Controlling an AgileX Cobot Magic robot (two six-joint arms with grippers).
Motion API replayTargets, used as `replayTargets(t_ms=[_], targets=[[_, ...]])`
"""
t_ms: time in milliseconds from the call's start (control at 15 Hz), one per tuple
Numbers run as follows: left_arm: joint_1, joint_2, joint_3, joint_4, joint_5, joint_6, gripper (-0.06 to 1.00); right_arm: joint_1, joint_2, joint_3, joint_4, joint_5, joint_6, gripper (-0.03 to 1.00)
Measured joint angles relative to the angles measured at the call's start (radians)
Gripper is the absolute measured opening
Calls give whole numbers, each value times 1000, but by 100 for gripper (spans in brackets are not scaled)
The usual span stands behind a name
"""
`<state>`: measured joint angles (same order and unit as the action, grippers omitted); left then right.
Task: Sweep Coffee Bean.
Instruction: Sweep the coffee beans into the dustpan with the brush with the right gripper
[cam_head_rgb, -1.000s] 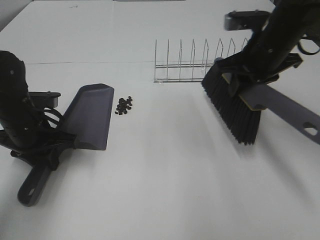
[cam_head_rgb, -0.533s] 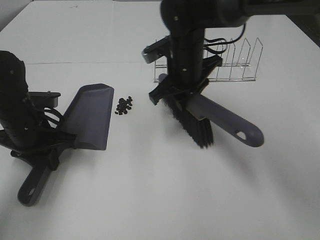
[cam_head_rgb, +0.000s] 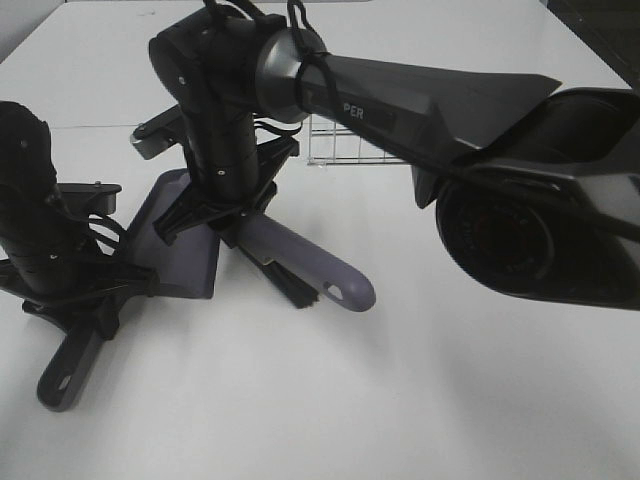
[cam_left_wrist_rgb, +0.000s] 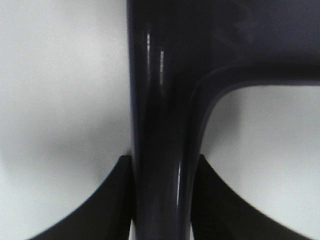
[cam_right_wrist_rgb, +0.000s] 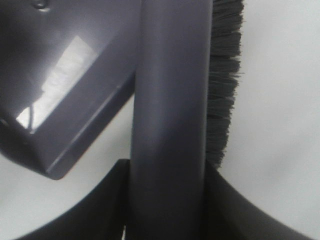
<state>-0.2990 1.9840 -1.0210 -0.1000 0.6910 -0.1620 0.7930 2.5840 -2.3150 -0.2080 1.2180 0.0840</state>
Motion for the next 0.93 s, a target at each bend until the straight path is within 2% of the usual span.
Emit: replayTargets(t_ms=[267, 333, 667, 800, 933], targets=[[0, 0, 0, -1, 0, 0, 26, 34, 0, -81, 58, 8, 9, 35], [0, 0, 0, -1, 0, 0, 26, 34, -3, -90, 46, 9, 11, 35], [0, 0, 0, -1, 0, 0, 26, 29, -110, -90, -143, 12, 17, 35], [0, 0, 0, -1, 0, 0, 26, 1, -169, -90, -150, 13, 17, 35], [0, 0, 0, -1, 1, 0, 26, -66, -225, -90, -149, 15, 17, 35]])
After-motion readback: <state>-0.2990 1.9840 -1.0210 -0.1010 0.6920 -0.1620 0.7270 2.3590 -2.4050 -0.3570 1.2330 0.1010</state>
